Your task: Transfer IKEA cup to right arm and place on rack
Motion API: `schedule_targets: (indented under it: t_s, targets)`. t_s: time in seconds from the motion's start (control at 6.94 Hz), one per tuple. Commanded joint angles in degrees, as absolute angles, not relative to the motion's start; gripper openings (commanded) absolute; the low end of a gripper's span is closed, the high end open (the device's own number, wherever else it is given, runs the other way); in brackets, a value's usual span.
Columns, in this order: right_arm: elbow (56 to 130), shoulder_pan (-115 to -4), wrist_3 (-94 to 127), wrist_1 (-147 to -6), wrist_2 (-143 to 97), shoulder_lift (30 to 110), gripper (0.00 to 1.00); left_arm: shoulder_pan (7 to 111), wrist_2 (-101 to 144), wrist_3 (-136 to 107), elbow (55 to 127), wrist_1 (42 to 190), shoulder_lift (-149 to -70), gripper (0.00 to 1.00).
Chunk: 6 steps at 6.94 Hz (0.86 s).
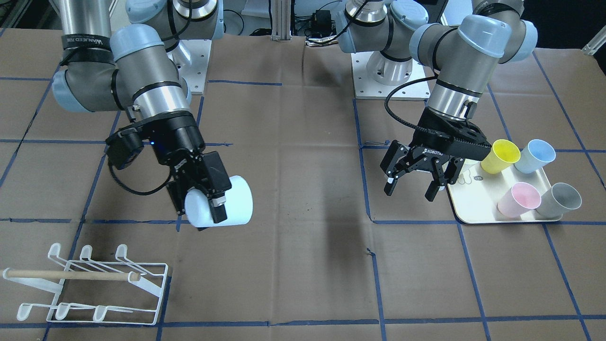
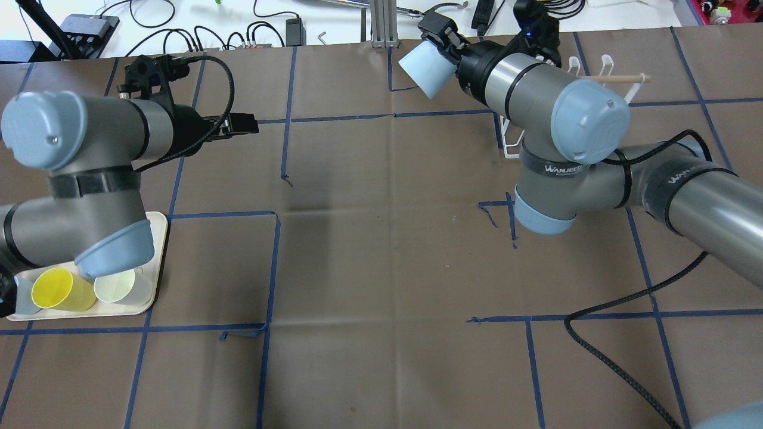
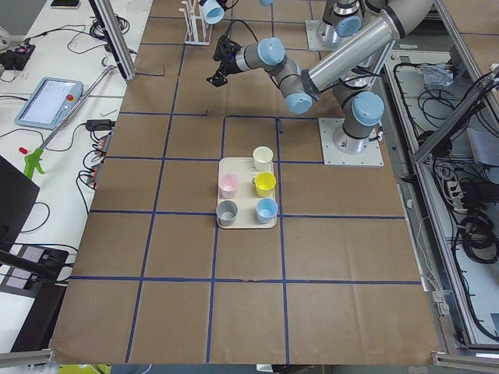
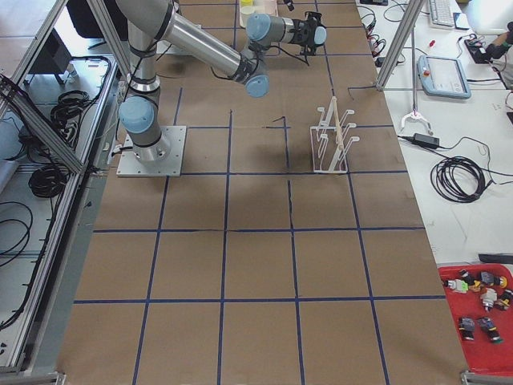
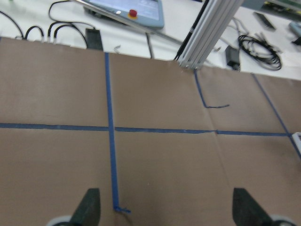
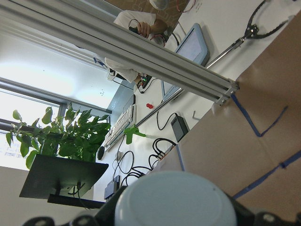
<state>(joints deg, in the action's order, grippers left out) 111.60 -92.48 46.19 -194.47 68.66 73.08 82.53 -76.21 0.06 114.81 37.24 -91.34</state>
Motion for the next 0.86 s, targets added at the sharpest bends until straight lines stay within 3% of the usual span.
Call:
schedule_targets:
  t_s: [0.0, 0.29, 0.72]
  targets:
    - [110.7, -85.7, 26.3, -193.9, 69.0, 72.5, 0.10, 86.6, -87.0, -3.8, 97.3, 72.7, -92.5, 0.99]
    - [104.7, -84.1, 18.7, -194.3, 70.9, 69.5, 0.08, 86.8, -90.7, -3.8, 86.4, 90.5, -92.2, 1.00]
    - [97.6, -81.9, 1.5, -198.3, 73.7, 62.2, 0.08, 86.8, -90.4, -2.9, 86.1, 92.8, -89.9, 1.00]
